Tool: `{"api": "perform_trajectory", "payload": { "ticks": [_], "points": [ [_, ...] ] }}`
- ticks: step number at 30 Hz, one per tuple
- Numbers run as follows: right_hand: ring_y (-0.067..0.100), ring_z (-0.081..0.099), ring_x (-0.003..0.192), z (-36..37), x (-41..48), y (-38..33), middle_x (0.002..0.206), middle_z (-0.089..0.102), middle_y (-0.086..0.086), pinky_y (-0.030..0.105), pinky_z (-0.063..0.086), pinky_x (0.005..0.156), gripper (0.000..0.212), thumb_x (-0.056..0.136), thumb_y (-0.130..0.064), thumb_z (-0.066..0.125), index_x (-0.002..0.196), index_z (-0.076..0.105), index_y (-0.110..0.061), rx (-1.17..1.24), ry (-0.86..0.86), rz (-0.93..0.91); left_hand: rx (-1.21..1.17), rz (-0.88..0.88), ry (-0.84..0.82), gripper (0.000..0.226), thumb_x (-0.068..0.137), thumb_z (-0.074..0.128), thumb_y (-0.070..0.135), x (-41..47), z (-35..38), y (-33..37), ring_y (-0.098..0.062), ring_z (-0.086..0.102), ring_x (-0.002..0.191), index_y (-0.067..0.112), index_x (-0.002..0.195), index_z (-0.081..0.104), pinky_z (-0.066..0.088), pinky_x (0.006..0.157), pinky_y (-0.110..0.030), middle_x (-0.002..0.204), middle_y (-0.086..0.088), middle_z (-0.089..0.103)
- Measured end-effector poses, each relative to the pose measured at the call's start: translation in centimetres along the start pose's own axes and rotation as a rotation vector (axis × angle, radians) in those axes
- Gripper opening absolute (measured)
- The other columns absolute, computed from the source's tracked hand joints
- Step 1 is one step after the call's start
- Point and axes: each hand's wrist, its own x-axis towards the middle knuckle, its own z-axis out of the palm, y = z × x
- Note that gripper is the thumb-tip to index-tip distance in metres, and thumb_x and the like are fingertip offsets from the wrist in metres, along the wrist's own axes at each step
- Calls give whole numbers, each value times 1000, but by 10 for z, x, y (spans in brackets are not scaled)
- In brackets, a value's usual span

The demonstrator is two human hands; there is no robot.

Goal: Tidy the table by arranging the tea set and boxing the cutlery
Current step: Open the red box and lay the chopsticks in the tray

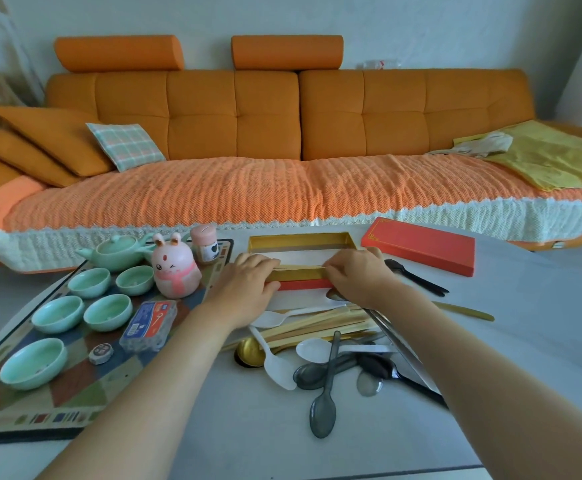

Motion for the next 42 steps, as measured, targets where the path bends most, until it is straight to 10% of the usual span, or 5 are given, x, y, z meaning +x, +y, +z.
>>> {"api": "perform_trajectory", "payload": {
  "ticks": [5, 9, 15, 31, 42],
  "points": [
    [17, 52, 118, -2, -4, -3, 122, 64, -8, 49, 24, 110, 28, 94, -25, 48, 110, 71, -26, -44, 126, -91, -18, 76, 166, 31, 96, 54, 33, -5, -3, 3, -21, 43, 115, 22, 125, 57, 38, 99, -39, 123, 4, 53],
    [20, 59, 97, -14, -12, -21, 100, 65, -5, 36, 38, 90, 21, 85, -14, 59, 96, 74, -25, -20, 283, -275, -19, 139, 280, 12, 88, 63, 24, -10, -13, 11, -18, 44, 98, 22, 99, 59, 40, 84, -32, 102, 6, 52],
    [4, 63, 83, -27, -35, -47, 90, 70, -18, 31, 56, 78, 19, 85, -26, 58, 89, 73, -37, 17, -224, -261, -200, 90, 0, 8, 84, 60, 35, -27, -28, 26, -7, 50, 83, 34, 78, 55, 40, 62, -24, 84, 14, 53],
    [14, 58, 107, -15, -41, -52, 116, 67, -9, 27, 41, 90, 22, 98, -31, 52, 110, 71, -28, -84, -168, -206, -192, 5, -115, 20, 88, 63, 43, -45, -25, 6, -4, 43, 103, 39, 107, 68, 45, 87, -33, 107, 17, 51],
    [17, 62, 81, -17, -35, -53, 94, 66, -5, 38, 54, 74, 25, 101, -20, 44, 113, 65, -24, 124, -131, -117, -293, -87, -5, 11, 97, 55, 31, -41, -29, -3, -11, 58, 86, 30, 102, 65, 47, 71, -29, 96, 13, 63]
  ]
}}
